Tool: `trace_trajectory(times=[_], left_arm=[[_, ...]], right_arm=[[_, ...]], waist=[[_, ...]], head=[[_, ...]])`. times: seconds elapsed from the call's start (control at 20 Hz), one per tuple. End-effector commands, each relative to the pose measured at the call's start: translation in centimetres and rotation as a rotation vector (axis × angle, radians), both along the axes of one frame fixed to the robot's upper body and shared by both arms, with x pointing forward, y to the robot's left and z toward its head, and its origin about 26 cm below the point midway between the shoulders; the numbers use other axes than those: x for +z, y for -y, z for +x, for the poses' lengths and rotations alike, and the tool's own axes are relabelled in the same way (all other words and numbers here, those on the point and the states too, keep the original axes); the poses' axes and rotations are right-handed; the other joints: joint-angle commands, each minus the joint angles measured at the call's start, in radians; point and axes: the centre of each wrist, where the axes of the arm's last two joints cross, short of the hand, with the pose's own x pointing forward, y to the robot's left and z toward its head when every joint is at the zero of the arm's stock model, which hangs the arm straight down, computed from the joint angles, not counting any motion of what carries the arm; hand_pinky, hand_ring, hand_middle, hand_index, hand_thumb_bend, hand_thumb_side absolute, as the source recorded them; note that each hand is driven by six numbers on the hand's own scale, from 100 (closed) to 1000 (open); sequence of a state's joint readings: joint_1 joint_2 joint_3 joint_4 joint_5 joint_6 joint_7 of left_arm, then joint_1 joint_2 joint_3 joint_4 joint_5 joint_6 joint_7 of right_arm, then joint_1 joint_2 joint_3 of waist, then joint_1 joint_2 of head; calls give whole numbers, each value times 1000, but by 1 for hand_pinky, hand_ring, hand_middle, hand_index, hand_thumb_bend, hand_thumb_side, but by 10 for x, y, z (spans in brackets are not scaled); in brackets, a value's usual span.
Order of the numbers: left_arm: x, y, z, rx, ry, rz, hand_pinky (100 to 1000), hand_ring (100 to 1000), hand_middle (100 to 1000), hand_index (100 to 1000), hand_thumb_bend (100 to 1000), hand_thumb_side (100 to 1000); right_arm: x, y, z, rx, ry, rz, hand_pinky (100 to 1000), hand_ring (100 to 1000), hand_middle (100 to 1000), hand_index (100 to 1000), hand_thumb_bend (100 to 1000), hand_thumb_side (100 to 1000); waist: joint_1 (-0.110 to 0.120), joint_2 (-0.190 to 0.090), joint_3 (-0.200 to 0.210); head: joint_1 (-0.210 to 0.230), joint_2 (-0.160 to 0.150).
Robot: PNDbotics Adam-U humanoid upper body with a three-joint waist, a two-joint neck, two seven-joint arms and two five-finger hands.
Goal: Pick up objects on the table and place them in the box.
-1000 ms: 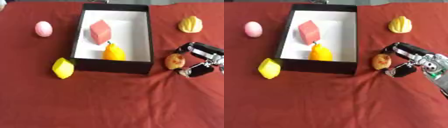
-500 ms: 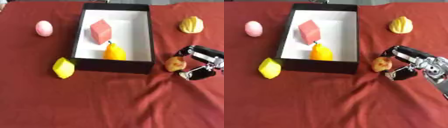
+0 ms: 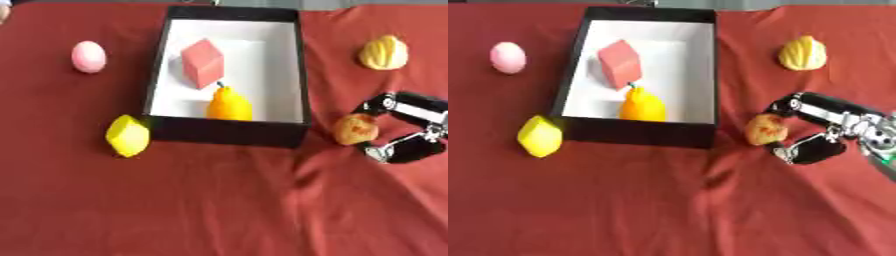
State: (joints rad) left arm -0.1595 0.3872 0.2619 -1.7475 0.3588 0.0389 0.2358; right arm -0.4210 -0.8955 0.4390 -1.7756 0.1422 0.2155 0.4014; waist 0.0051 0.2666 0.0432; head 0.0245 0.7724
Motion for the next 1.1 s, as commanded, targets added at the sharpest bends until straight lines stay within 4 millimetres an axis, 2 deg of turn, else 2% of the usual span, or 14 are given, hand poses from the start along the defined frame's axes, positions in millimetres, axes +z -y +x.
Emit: trace_trajectory(times=[0.05,0.45,0.5,0.8,1.1], left_arm=[[9,-3,0,5,17,33,638,813,820,773,285,889],[9,-3,0,1,14,40,638,814,821,774,284,892],[9,-3,0,1,13,41,638,814,821,774,283,893],[8,-3,0,1,8,43,639,815,822,775,282,894],[8,-3,0,3,5,42,638,814,820,774,280,896]], right_arm=[[16,3,-4,-9,21,9,884,789,641,773,147,100],[21,2,-8,-19,-6,65,889,810,676,806,110,100],[20,2,-8,-20,-14,71,894,821,704,831,100,100],[16,4,-6,-32,-71,110,905,837,741,868,100,100],[23,2,-5,-54,-32,131,892,795,672,795,100,100]], waist=[[1,-15,0],[0,-15,-2],[0,-15,-2],[0,-15,-2],[0,-14,-3]], head=[[2,-2],[3,-2],[3,-2],[4,-2],[4,-2]])
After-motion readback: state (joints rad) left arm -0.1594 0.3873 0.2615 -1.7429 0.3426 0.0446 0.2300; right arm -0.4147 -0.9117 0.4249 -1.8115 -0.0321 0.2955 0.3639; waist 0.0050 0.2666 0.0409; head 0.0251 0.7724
